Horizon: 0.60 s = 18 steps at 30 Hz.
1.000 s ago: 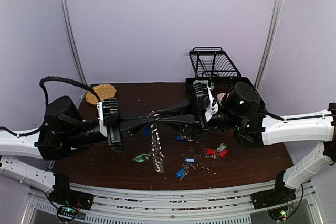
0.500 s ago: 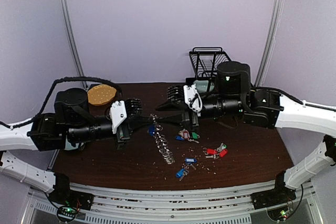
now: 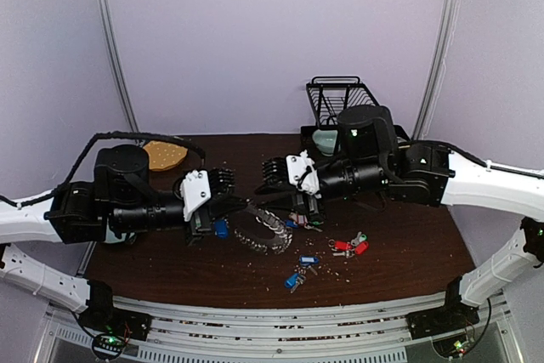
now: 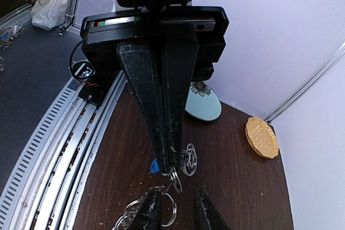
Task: Put the keys on the keyring
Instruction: Pass from the right arm to the left, then pass from the left arm to the right
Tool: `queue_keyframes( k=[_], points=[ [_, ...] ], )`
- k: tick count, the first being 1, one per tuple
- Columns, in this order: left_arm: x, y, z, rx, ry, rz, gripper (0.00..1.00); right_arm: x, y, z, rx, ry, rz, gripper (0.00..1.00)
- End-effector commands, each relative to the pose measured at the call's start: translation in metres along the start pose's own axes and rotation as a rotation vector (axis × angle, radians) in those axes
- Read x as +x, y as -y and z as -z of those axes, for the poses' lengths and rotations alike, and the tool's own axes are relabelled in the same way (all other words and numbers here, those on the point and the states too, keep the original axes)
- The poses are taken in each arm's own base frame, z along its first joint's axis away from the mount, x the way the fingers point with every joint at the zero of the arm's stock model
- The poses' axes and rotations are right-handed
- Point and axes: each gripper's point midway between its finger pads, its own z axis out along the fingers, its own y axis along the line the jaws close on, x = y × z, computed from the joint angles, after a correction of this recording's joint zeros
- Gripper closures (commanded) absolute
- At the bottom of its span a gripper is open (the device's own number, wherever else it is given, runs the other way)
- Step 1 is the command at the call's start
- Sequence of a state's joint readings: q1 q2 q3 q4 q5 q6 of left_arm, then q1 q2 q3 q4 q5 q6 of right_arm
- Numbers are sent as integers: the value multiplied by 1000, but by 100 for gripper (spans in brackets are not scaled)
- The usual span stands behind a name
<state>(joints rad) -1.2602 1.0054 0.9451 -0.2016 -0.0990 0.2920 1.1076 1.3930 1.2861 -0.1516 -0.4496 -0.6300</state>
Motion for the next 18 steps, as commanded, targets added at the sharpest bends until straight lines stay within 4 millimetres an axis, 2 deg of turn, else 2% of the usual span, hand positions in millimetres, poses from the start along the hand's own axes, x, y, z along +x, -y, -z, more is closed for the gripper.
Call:
queue_keyframes(
  k=[1,9,13,18],
  points=[
    [-35,-12,6,-22,101,-8,100,-9,5,-1,11,21,17,77],
    [-37,-8,6,5,112,-13,100,-8,2,-7,-14,15,22,78],
    [-35,-6,4,12,102,-14,100,-7,-1,-10,-32,9,19,86],
    [-31,-5,3,16,86,-15,100,-7,-1,-9,-34,5,15,87]
  ],
)
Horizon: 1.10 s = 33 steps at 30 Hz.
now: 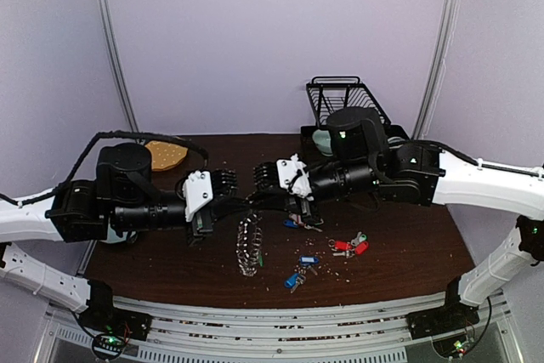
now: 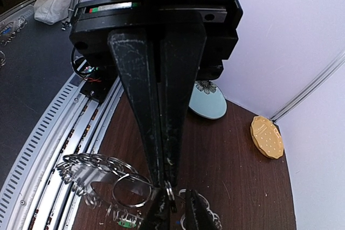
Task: Put the keys on the keyring
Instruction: Pass from the left arm to the right
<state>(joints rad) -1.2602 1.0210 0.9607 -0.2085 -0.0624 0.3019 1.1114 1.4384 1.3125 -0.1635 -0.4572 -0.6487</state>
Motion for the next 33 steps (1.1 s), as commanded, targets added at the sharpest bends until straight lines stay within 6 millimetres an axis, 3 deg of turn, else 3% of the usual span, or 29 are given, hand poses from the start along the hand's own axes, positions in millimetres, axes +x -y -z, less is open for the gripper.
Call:
queue_keyframes(
  k=[1,6,10,14,15,17,20,25,33],
  points=[
    [-25,-10,5,-18,69,-8,100,-13,2,4,-4,20,7,87],
    [-20,-8,3,-7,40,-9,100,-10,6,7,14,-6,2,89],
    [-19,-8,3,-7,34,-8,100,-8,5,7,6,-27,1,100],
    [-23,-11,5,-22,55,13,100,-14,4,9,7,6,0,100],
    [-25,-14,8,-43,72,31,98,-18,4,10,15,30,-3,100],
    [-28,-22,15,-97,122,68,78,-29,6,14,31,107,-17,100],
    [-32,-21,28,-118,218,83,72,-50,2,23,32,260,-45,100],
    [-43,-7,33,-56,336,64,76,-71,-2,32,24,466,-137,100],
    [-53,6,27,17,385,25,82,-79,-2,34,29,560,-204,100]
  ],
)
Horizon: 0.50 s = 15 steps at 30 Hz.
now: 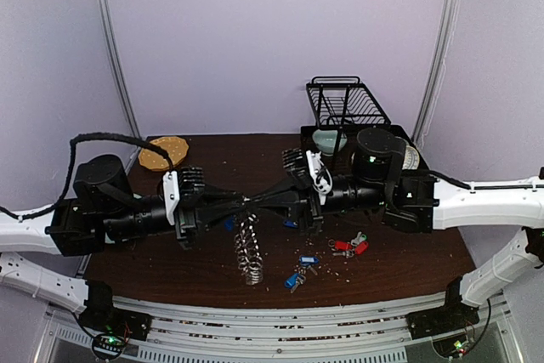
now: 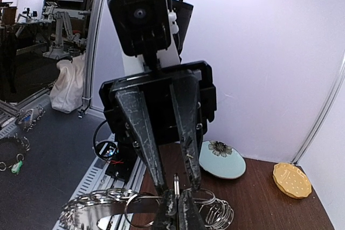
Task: Put the keys on the keyring
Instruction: Pass from the left arm to the right
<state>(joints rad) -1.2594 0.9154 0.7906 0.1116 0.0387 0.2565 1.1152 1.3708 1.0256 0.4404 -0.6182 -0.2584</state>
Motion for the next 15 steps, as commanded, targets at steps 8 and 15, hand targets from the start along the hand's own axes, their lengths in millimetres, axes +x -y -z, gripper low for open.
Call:
queue_keyframes(
  k=[8,15],
  points=[
    [-16,0,4,0,102,28,82,-51,-4,7,-25,194,20,100],
    [-21,-2,5,-9,118,21,78,-48,-4,5,-32,183,26,100]
  ],
)
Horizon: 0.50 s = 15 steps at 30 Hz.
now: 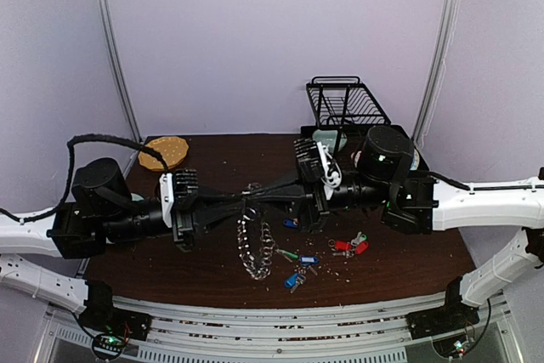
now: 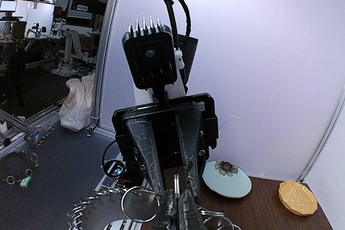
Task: Put the keys on the keyring
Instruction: Pass from the left arm to the right, then pass from the right arm to the left
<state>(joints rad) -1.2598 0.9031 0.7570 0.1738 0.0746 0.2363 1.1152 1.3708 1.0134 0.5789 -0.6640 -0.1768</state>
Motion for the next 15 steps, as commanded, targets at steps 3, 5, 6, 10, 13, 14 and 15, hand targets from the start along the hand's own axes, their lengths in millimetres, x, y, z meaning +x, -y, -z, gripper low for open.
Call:
queue_keyframes(
  k=[3,5,6,10,13,14,15],
  points=[
    [-25,-8,3,-29,101,-5,75,-21,-2,0,-11,63,41,100],
    [-31,-8,1,-26,122,-3,77,-20,-2,0,-11,58,43,100],
    [-31,-8,-1,-19,123,-1,79,-20,-2,0,-11,57,45,100],
    [-26,-5,-6,-4,95,-3,94,-20,-2,0,-11,51,50,100],
    [-26,-5,-6,-1,93,-6,100,-20,-1,0,-10,47,53,100],
    [-26,-5,-5,-2,94,-5,100,-19,-2,0,-11,45,54,100],
    [-26,-5,-5,-3,95,-4,100,-18,-2,0,-12,39,54,100]
  ],
)
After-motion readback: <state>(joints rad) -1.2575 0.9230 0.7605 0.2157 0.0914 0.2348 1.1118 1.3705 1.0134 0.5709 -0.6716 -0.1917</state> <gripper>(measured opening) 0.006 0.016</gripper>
